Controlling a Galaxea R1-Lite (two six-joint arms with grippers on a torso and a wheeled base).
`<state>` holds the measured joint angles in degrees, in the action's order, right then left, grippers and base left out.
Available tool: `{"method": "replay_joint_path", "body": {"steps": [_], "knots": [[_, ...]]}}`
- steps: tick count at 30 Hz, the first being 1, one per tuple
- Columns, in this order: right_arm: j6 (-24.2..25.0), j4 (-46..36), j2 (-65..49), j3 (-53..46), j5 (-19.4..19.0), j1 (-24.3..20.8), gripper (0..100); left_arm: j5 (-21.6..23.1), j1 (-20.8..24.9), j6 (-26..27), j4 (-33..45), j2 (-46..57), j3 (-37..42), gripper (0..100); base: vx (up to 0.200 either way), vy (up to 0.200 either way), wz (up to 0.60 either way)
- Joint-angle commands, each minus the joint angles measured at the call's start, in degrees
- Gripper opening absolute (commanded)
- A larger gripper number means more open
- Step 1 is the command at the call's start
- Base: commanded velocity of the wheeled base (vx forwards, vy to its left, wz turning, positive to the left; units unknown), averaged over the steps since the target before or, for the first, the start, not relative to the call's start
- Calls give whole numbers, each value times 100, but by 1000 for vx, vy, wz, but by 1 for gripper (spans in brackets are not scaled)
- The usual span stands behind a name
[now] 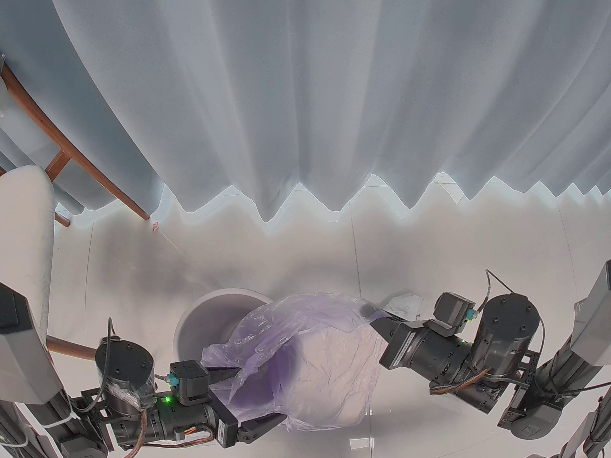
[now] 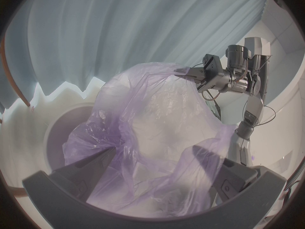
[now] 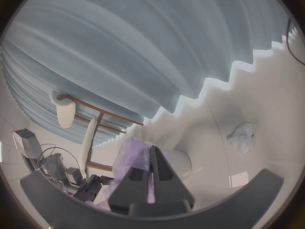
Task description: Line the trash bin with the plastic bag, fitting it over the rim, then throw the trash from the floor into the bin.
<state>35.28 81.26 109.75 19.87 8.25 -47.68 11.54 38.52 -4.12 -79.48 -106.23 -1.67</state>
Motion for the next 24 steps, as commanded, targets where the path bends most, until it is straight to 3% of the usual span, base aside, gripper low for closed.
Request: {"method": "replay_joint_path", "body": {"steps": [1, 6, 13, 15, 21, 24], "knots": [[-12, 39, 125, -18, -17, 74, 0, -144, 243, -203, -6, 50, -62, 100, 0, 0, 0], [23, 92, 301, -45, -113, 110, 0, -495, 393, -493, -6, 23, -246, 100, 0, 0, 0], [5, 812, 705, -168, -298, 259, 0, -610, 270, -818, -41, 85, -202, 100, 0, 0, 0], [-47, 874, 679, -229, -298, 250, 0, -900, 270, -1152, -164, 375, 97, 100, 0, 0, 0], [-311, 874, 644, -273, -298, 250, 0, -952, -11, -1812, -182, 1192, 158, 100, 0, 0, 0], [-329, 874, 635, -273, -298, 250, 0, -944, -222, -2418, -208, 1324, 158, 100, 0, 0, 0]]}}
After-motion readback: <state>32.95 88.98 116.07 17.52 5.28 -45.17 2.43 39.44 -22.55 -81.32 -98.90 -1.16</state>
